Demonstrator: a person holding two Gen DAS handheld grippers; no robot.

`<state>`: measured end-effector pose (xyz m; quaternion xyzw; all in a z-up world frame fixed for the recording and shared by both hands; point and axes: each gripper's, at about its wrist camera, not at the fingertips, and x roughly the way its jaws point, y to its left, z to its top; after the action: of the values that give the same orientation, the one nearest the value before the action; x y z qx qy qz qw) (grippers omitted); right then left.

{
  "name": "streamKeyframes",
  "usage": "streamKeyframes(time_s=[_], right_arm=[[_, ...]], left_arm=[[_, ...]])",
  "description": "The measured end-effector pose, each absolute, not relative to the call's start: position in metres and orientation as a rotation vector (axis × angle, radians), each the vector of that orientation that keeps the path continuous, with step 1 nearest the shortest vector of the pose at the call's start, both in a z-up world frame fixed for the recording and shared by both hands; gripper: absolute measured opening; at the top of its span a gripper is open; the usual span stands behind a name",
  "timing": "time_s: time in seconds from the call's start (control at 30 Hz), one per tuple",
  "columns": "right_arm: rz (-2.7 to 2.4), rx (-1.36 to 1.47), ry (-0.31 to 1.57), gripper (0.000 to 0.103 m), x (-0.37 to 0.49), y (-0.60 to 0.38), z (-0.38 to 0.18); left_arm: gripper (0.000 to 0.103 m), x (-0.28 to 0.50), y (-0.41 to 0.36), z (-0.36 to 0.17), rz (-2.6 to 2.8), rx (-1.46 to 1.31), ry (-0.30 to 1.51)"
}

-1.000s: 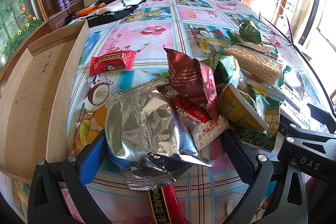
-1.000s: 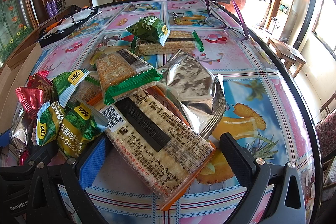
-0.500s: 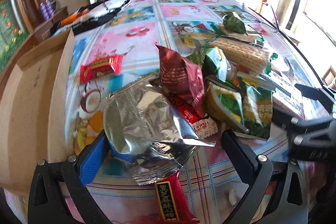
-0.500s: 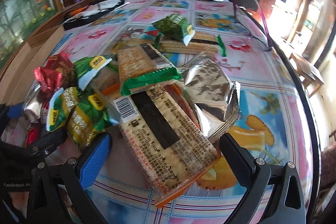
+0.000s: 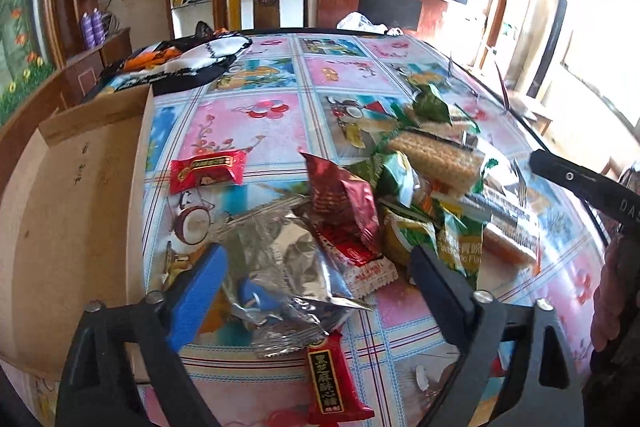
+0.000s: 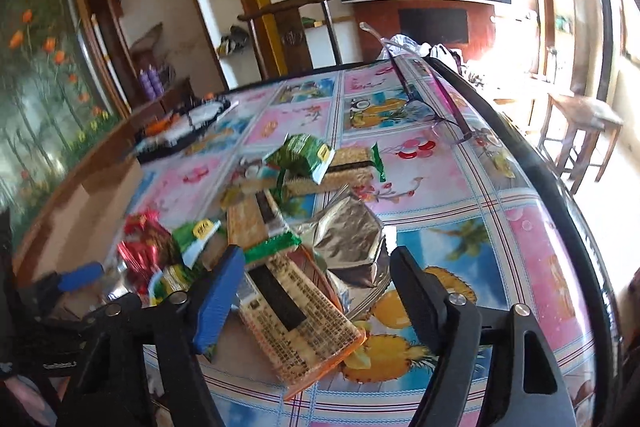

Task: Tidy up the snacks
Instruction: 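Grasp the silver foil bag with the left gripper while the right gripper grasps the cracker pack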

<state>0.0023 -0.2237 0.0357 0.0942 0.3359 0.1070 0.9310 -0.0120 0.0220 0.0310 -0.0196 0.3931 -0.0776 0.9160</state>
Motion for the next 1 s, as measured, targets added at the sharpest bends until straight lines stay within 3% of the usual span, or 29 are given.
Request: streamKeyframes(time_s=[0.07,0.23,0.37,0.53,0.6,0.63,0.67,0.83,1.0], right_arm=[[0.221,0.246,0.669,0.069,0.001,-0.232,0.039],[0.246,0.325,0.674,0.067,0.003,-0.241,0.040],[0.265,0.334,0.689,0.067,0.003,-0.241,0.038],[0.279,0.322,0.698,0.067,0.003,-0.237,0.036],[0.279,0.329,0.702,0.067,0.004,-0.238,0.035],[0.278,0.333,0.704,0.067,0.004,-0.239,0.035],[0.275,0.339,0.708,0.067,0.005,-0.240,0.035],[0.288,0.379,0.731,0.067,0.008,-0.246,0.031],[0.322,0.378,0.746,0.068,0.008,-0.242,0.029]], left_arm=[[0.081,-0.009,0.027,0.028,-0.161,-0.067,0.840],[0.075,-0.004,0.034,0.023,-0.151,-0.109,0.873],[0.060,-0.004,0.034,0.022,-0.103,-0.074,0.860],[0.060,-0.001,0.042,0.022,-0.091,-0.115,0.867],[0.069,0.002,0.046,0.020,-0.071,-0.128,0.879],[0.081,0.004,0.047,0.018,-0.062,-0.133,0.892],[0.082,0.005,0.048,0.017,-0.060,-0.138,0.901],[0.081,0.007,0.041,0.017,-0.072,-0.117,0.900],[0.066,0.003,0.028,0.020,-0.116,-0.059,0.872]])
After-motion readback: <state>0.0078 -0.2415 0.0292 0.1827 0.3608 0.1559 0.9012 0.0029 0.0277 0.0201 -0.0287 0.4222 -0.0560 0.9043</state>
